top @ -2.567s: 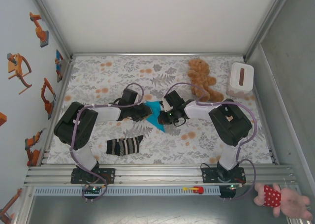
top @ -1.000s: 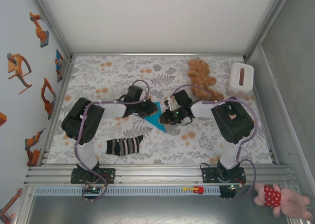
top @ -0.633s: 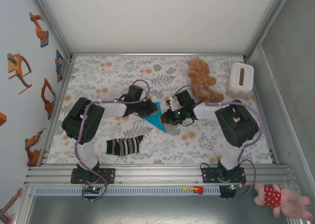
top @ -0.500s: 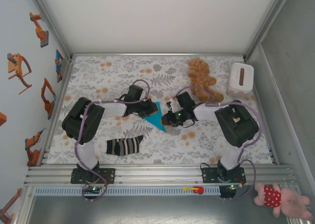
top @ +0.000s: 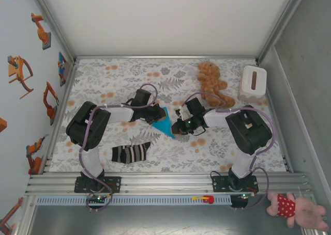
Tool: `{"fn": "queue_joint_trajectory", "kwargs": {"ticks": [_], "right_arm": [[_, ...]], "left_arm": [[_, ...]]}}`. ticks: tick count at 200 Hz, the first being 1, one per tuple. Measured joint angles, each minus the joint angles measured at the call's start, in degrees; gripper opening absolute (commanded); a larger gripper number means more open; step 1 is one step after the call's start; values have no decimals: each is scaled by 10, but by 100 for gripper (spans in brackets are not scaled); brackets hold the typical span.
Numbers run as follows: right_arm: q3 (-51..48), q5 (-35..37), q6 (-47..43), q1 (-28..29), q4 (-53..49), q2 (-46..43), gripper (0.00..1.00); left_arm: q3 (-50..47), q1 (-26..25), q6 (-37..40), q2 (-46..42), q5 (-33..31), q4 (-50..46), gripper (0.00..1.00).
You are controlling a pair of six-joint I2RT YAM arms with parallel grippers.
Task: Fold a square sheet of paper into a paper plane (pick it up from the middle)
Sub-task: Fourth fold the wing at the center of the table.
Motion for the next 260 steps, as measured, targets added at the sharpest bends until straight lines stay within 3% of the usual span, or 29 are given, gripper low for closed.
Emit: {"fn": "queue_joint_trajectory", "kwargs": {"ticks": [54,87,135,225,260], "right_arm": [[0,0,-2,0,0,2,9],[-2,9,-2,0,-3,-8,18],[-2,46,-7,1,-26,-48,20],[5,65,-15,21,-56,-44,15],[7,64,-17,22,-56,-42,7]], "left_arm": [[1,0,0,3,0,-3,13],[1,0,0,3,0,-3,13],[1,0,2,3,1,-3,13],[1,0,2,3,1,-3,13],[1,0,2,3,1,-3,13]]}}
